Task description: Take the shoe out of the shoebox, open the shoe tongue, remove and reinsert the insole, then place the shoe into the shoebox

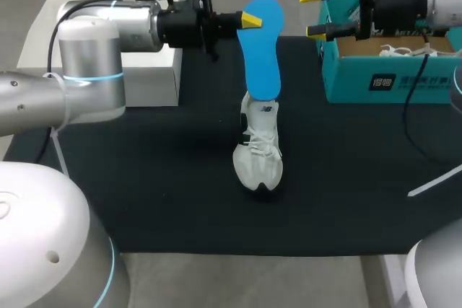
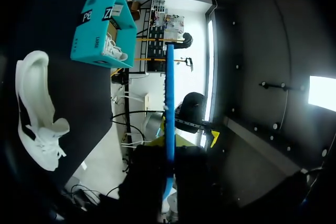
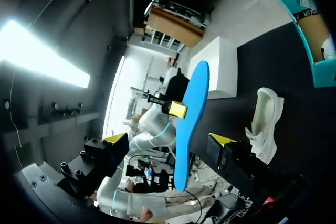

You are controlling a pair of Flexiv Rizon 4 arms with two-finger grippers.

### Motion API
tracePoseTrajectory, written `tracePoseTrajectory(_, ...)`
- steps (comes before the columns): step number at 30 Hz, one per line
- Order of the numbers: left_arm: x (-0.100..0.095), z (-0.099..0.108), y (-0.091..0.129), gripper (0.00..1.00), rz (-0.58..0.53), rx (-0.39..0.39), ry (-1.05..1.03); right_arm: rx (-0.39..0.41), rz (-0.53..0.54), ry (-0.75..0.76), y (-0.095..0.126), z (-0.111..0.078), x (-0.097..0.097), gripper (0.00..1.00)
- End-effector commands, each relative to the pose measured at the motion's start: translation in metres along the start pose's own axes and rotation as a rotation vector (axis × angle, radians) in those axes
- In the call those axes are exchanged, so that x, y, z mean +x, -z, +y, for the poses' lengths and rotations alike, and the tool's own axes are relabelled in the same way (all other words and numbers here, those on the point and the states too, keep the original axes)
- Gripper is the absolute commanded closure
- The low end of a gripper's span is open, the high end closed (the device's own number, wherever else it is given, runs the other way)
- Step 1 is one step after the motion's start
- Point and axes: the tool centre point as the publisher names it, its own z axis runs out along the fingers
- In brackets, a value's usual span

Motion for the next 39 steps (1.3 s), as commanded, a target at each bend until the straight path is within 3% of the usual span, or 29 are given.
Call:
tracePoseTrajectory(1, 0.0, 0.001, 0.0, 1.0, 0.0, 0.002, 0.0, 0.05, 0.417, -0.018, 0.0, 0.006, -0.012, 0.0)
tracePoseTrajectory(15, 0.0, 0.001, 0.0, 1.0, 0.0, 0.002, 0.0, 0.005, 0.126, -0.042, 0.026, -0.004, -0.033, 0.0)
tracePoseTrajectory(25, 0.0, 0.001, 0.0, 1.0, 0.0, 0.002, 0.0, 0.021, 0.058, -0.039, 0.033, -0.007, -0.042, 0.0)
tracePoseTrajectory(39, 0.0, 0.001, 0.0, 1.0, 0.0, 0.002, 0.0, -0.003, 0.074, -0.047, 0.034, -0.007, -0.042, 0.0)
